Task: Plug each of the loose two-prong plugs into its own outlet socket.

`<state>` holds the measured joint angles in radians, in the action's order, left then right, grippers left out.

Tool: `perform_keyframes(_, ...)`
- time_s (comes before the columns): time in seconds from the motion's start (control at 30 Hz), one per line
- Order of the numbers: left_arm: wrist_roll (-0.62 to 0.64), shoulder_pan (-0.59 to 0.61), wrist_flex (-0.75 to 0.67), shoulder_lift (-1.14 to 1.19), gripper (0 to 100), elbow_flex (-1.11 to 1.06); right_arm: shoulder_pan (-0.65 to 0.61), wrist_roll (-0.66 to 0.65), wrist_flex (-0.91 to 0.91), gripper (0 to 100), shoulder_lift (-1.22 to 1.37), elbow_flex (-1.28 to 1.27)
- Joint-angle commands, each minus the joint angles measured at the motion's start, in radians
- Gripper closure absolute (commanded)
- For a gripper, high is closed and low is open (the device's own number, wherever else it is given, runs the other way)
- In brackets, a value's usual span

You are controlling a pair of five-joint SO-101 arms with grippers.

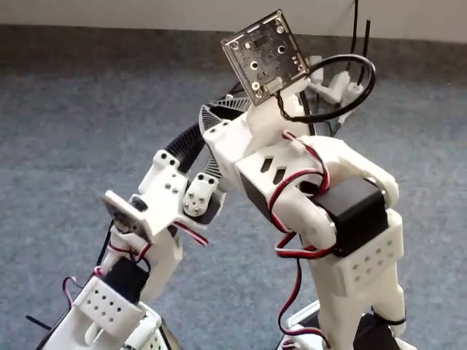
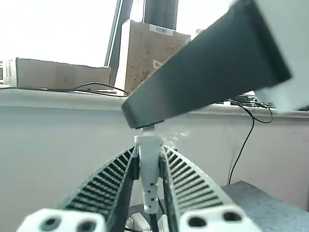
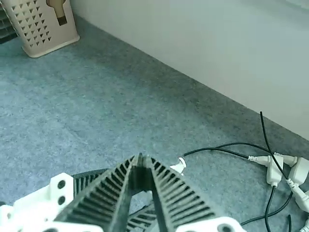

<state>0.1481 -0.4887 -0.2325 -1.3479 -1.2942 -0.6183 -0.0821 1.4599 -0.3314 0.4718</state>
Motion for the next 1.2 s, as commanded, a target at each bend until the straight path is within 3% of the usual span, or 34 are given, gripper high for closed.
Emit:
perform_keyframes(0.0,0.008,0.007,0.018,-0.127,99,0.025,0.071,-0.011,-0.018,97.9,0.021,-0.016)
perform_keyframes(0.33,0.008,0.007,0.032,-0.182,99,0.03,0.107,-0.011,-0.12,97.9,0.019,-0.117)
perform_keyframes(1.17,0.008,0.079,0.032,-0.183,99,0.064,0.108,-0.011,-0.12,97.9,0.021,-0.122)
